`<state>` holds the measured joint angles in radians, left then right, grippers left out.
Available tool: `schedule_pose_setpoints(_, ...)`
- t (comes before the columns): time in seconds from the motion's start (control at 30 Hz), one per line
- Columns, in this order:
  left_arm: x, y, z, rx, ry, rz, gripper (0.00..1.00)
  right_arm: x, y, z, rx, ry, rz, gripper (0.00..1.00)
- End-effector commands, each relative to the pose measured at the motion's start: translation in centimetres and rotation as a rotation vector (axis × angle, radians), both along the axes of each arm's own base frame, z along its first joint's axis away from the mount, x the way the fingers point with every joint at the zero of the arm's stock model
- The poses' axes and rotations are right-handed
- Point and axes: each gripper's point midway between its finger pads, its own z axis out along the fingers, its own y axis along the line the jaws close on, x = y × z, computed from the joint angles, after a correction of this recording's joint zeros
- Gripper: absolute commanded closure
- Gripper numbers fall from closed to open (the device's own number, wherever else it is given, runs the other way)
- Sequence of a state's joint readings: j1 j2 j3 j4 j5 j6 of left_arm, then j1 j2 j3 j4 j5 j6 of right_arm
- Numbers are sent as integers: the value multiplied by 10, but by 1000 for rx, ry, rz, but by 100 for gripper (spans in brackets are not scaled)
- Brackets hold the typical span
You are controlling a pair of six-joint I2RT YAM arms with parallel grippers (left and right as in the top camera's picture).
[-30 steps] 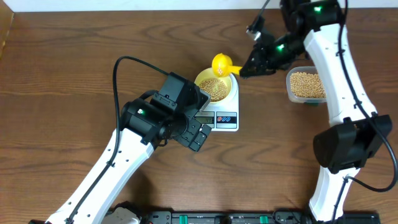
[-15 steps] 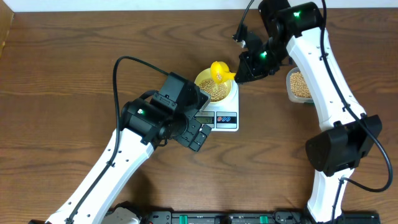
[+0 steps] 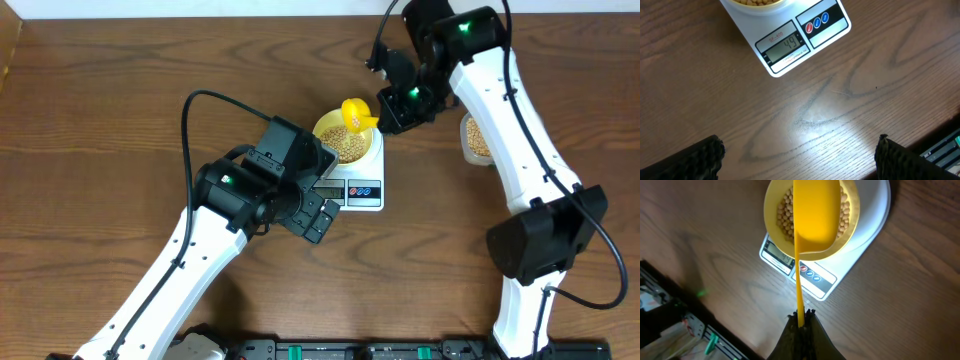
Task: Scoop item into bowl and weigh 50g on scale
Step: 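Hold the scoop tilted over the bowl and shake out beans slowly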
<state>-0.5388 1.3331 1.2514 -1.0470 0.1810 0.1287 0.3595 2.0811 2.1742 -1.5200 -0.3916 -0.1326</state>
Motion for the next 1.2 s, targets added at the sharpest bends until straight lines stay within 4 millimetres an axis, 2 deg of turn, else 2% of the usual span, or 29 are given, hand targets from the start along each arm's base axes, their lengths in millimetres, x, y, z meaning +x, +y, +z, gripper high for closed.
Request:
schedule_pose_setpoints(0.0, 1, -1, 6, -7, -18, -2, 2, 4, 1, 1, -20, -34, 29, 99)
schedule_pose_setpoints(0.33, 1, -1, 6, -7, -18, -2, 2, 3, -1, -5, -117, -89, 100, 99)
schedule_pose_setpoints(0.57, 1, -1, 6, -7, -18, -2, 2, 2, 1, -5, -123, -97, 114, 99)
schedule_pose_setpoints(0.8, 1, -1, 6, -7, -18, -2, 2, 7, -9, -8, -218, -134, 122, 99)
schedule_pose_setpoints(1.17, 1, -1, 6, -7, -18, -2, 2, 6, 4, -8, -217, -161, 149, 99)
